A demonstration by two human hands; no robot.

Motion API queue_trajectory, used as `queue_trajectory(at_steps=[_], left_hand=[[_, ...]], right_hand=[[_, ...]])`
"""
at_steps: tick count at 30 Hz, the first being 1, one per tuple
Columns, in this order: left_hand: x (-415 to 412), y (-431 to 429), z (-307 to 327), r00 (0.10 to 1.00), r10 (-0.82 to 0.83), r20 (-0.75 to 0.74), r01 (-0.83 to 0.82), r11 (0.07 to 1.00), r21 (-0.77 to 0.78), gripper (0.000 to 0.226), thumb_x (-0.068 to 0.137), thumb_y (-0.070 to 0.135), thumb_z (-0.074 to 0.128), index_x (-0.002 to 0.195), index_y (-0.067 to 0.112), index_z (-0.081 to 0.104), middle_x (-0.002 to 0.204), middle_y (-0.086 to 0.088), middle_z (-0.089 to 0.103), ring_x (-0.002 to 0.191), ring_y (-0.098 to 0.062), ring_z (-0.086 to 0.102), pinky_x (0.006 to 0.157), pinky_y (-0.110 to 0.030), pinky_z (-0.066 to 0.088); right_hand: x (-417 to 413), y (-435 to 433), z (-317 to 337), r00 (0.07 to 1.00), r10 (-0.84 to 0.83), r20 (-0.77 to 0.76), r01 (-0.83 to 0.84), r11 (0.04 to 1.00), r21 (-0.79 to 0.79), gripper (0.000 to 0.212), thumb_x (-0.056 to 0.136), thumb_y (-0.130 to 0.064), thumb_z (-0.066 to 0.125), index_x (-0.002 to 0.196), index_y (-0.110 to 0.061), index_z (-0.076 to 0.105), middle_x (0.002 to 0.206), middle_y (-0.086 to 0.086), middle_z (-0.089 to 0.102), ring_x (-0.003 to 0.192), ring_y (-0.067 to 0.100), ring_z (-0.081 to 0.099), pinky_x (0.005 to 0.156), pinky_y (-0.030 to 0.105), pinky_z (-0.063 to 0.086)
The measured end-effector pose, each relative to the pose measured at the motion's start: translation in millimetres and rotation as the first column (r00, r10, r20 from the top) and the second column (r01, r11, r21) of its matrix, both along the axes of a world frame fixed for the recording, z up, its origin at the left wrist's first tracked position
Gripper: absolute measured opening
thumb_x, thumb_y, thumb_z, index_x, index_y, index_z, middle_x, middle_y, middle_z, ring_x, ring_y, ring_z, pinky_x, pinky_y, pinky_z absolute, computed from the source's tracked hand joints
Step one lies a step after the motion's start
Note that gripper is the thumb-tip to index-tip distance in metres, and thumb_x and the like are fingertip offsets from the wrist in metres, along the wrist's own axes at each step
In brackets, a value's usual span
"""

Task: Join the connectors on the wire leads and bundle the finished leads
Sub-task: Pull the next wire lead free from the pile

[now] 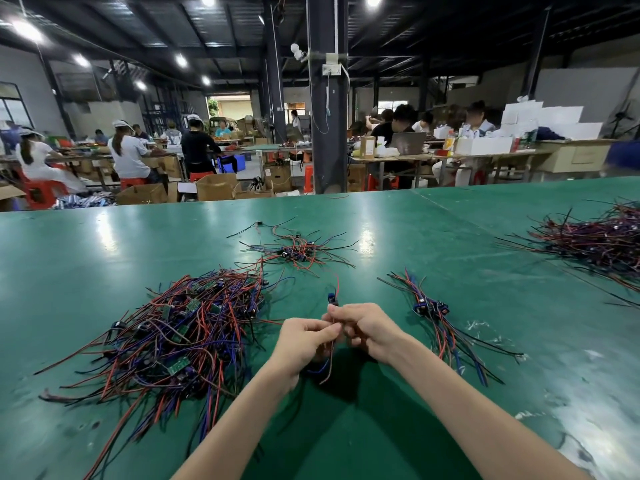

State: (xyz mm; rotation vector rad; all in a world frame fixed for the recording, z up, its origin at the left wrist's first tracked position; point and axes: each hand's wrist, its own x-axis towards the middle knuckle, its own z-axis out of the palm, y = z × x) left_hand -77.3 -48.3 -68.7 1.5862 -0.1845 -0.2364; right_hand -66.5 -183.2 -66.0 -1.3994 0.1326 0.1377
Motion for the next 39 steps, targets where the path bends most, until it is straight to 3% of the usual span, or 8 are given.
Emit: queue_trajectory(at_steps=[5,13,23,25,29,34,36,39], left_hand=[[-7,-1,7,0.995,-0.104,0.006,0.104,0.994,0.042,0.016,0.084,0.007,0.068,0.069,0.003,0.069,0.048,0.004,0.060,0.038,0.000,0.043,0.042,-0.010,0.033],[-24,-14,6,0.938,-0.340,0.069,0.337,0.940,0.055,0.012,0.084,0.007,0.069,0.072,0.006,0.071,0.064,-0.006,0.067,0.050,-0.007,0.049,0.051,-0.016,0.040],[-21,1,16,0.861,-0.509,0.013,0.504,0.855,0.120,0.010,0.087,0.016,0.066,0.084,0.010,0.074,0.074,-0.003,0.072,0.059,-0.006,0.056,0.059,-0.016,0.047],[-18,6,19,0.836,-0.548,-0.019,0.547,0.829,0.121,0.032,0.080,0.032,0.069,0.097,0.006,0.073,0.092,-0.008,0.073,0.076,-0.011,0.062,0.071,-0.019,0.052],[-7,13,23,0.892,-0.433,-0.127,0.442,0.896,0.049,0.068,0.075,0.053,0.059,0.107,-0.007,0.066,0.106,-0.014,0.071,0.094,-0.019,0.067,0.073,-0.023,0.054],[0,12,17,0.984,-0.146,-0.098,0.133,0.983,-0.127,0.017,0.085,0.021,0.063,0.086,0.008,0.073,0.078,-0.006,0.073,0.067,-0.014,0.065,0.062,-0.021,0.053],[-1,12,15,0.990,-0.101,-0.099,0.086,0.986,-0.142,0.012,0.086,0.014,0.065,0.082,0.007,0.074,0.071,-0.004,0.071,0.059,-0.010,0.061,0.058,-0.019,0.051],[-1,9,15,0.992,-0.076,-0.097,0.061,0.988,-0.143,0.010,0.084,0.009,0.067,0.077,0.007,0.074,0.064,-0.002,0.068,0.050,-0.007,0.054,0.053,-0.016,0.048]], right_hand=[[4,-4,-3,0.984,-0.132,0.117,0.133,0.991,0.006,0.016,0.086,-0.007,0.065,0.073,0.001,0.067,0.035,-0.006,0.047,0.028,0.003,0.026,0.030,0.014,0.021],[11,-28,-6,0.948,-0.301,0.109,0.298,0.954,0.037,0.017,0.087,-0.004,0.065,0.071,0.003,0.066,0.050,0.001,0.061,0.029,0.003,0.024,0.029,0.016,0.021],[9,-25,1,0.969,-0.231,0.089,0.219,0.968,0.122,0.021,0.089,-0.006,0.062,0.071,0.004,0.066,0.055,0.005,0.061,0.029,0.004,0.026,0.030,0.015,0.020],[8,-23,4,0.980,-0.187,0.062,0.174,0.968,0.179,0.023,0.089,-0.007,0.060,0.070,0.002,0.066,0.057,0.005,0.061,0.029,0.003,0.027,0.030,0.014,0.021],[7,-16,8,0.996,-0.088,0.015,0.080,0.957,0.278,0.022,0.089,-0.009,0.059,0.072,0.002,0.066,0.057,0.003,0.059,0.031,0.003,0.030,0.031,0.013,0.022],[3,-2,5,1.000,0.014,0.005,-0.014,0.986,0.166,0.021,0.083,-0.013,0.064,0.065,-0.006,0.071,0.059,0.000,0.060,0.047,0.005,0.041,0.044,0.015,0.031],[1,2,5,0.999,0.042,0.017,-0.044,0.989,0.141,0.014,0.078,-0.017,0.069,0.068,-0.007,0.073,0.070,0.005,0.063,0.060,0.011,0.051,0.058,0.019,0.042],[-1,4,6,0.999,0.023,0.030,-0.026,0.994,0.104,0.011,0.079,-0.015,0.070,0.074,-0.005,0.072,0.069,0.005,0.068,0.058,0.011,0.060,0.055,0.018,0.047]])
